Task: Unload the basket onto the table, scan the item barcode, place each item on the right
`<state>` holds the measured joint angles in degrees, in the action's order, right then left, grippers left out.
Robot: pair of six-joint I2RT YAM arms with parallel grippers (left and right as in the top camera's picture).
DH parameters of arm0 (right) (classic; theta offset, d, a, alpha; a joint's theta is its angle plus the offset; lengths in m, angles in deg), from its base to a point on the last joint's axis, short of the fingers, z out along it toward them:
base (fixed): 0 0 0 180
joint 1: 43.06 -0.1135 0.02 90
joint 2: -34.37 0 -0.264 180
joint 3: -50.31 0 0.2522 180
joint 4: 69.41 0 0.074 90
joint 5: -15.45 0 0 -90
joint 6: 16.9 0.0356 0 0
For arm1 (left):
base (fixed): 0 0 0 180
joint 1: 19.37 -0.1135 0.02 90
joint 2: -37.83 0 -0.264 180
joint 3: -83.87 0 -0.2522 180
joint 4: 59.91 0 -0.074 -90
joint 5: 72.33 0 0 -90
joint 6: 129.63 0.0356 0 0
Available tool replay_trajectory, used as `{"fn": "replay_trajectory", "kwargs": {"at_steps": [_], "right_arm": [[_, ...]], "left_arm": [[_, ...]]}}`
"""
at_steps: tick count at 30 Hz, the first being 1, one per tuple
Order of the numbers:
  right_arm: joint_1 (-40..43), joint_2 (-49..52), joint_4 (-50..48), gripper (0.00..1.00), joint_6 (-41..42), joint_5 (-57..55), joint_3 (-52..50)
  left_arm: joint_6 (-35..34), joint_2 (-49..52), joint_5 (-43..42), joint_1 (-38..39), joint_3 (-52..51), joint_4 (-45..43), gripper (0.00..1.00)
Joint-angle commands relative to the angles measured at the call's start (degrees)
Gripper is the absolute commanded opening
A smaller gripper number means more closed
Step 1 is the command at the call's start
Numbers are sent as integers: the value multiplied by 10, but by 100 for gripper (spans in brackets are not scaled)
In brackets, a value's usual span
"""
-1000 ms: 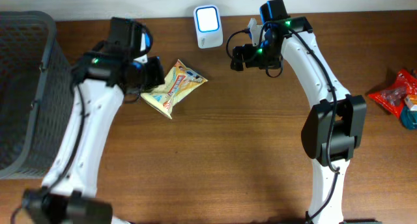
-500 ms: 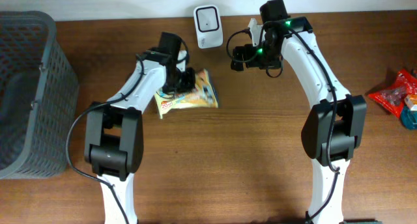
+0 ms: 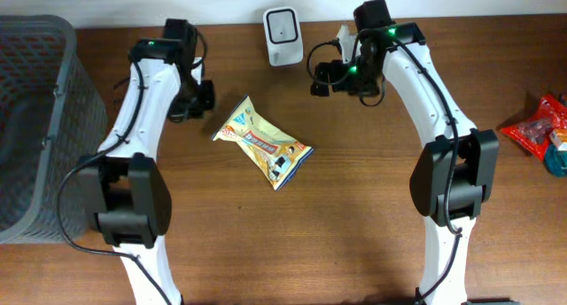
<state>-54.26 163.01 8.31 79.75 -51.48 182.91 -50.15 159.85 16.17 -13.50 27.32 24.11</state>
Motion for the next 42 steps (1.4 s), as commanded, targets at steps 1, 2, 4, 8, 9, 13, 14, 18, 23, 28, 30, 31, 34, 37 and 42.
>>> {"fn": "replay_trajectory", "kwargs": {"at_steps": [1, 2, 4, 8, 9, 13, 14, 18, 23, 28, 30, 31, 34, 37, 42], "right_arm": [[-14, -7, 29, 99, 27, 171, -3], [-30, -7, 48, 71, 26, 181, -3], [-71, -7, 92, 28, 26, 172, -3], [-122, -7, 111, 4, 120, 130, -33], [-128, -7, 83, 4, 148, 129, -65], [-132, -7, -47, 4, 163, 160, -181], [-131, -7, -77, 4, 166, 160, -198], [-131, -7, -155, 4, 247, 115, -271], [-124, -10, -135, 4, 273, -107, -291], [-83, -10, 27, 4, 173, -167, -92], [-84, -10, 38, 14, 92, -58, -59], [-87, -8, 40, 15, 92, -30, -66], [-111, -7, -1, 4, 93, 22, -123], [-121, -7, -97, 4, 145, 22, -217], [-105, -10, -125, 4, 163, -86, -255]], "left_arm": [[33, -9, -76, 5, -33, -35, 0], [40, -9, -97, 11, -39, -49, 0], [39, -8, -97, 19, -40, -55, 0], [37, -8, -104, 22, -40, -60, 0], [38, -8, -136, 22, -40, -67, 0], [38, 2, -158, 31, -40, -90, 0], [38, 13, -146, 31, -40, -96, 0], [38, 99, -65, 31, -40, -99, 0], [-76, 112, 164, 31, -38, -38, 0], [-107, 42, 125, 30, 3, 69, 0], [-70, 12, -60, 34, 3, 66, 0], [-36, 12, -133, 46, -2, 63, 0], [-33, 13, -144, 105, -35, 33, 0], [-56, 14, -139, 133, -134, -60, 0], [-79, 4, -16, 105, -250, -139, 0]]}}
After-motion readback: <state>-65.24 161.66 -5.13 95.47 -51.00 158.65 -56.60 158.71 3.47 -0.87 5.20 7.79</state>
